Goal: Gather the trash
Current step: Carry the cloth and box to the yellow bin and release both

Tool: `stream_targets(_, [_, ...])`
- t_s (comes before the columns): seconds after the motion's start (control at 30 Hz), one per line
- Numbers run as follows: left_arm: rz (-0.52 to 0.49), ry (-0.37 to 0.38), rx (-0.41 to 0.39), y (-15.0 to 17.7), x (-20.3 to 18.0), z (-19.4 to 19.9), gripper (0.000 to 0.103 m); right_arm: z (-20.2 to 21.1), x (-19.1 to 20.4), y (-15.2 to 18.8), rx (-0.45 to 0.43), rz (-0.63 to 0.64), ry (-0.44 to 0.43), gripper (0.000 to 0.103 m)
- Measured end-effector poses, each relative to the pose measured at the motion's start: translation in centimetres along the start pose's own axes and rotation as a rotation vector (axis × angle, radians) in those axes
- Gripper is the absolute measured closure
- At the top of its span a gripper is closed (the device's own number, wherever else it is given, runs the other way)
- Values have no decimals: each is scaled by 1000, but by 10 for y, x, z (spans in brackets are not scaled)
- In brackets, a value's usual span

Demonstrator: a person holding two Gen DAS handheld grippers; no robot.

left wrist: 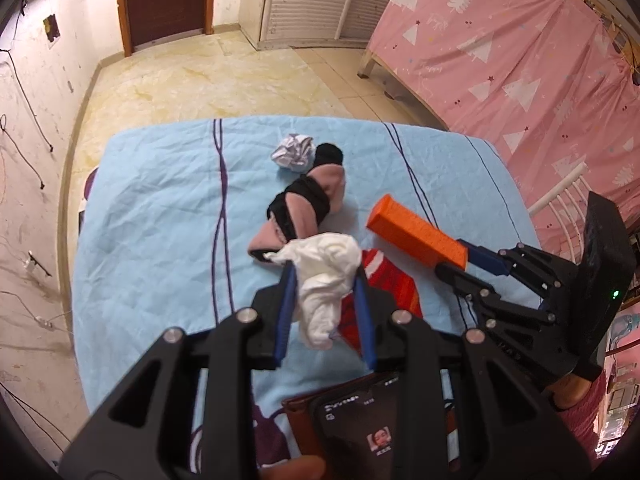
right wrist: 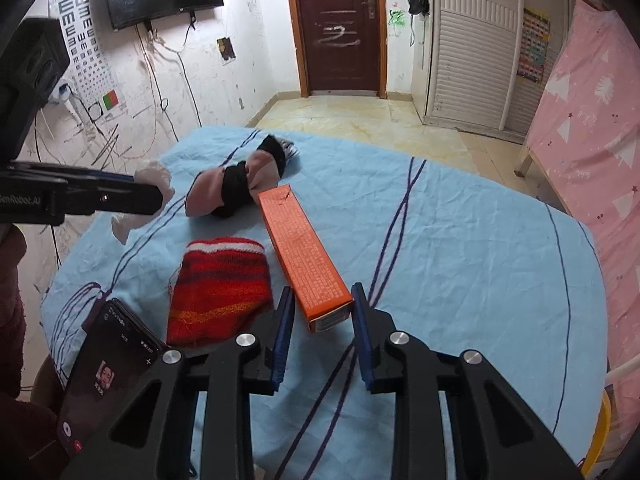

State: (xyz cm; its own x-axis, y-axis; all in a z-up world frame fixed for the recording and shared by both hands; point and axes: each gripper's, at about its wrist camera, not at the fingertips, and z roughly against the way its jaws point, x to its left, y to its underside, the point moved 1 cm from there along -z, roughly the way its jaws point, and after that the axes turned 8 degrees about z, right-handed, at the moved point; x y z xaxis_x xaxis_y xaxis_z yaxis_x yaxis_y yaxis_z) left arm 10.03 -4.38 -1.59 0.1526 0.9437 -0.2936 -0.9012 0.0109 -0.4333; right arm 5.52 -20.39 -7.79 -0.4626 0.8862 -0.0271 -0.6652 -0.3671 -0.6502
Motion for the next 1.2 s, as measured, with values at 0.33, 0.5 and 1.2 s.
stream_targets(0.33, [-53,-16,-25,-3,-34,7,77,36,-35,12,-89,-108,43,81])
stream_targets(0.5, [-101,-31,-34,-4,-62,7,77,61,-58,28,-144,-165,66,81])
stream_targets(1.2, [-376,-2,-6,15,-222,-12,77,169,-177,157,-267,-457,286,81])
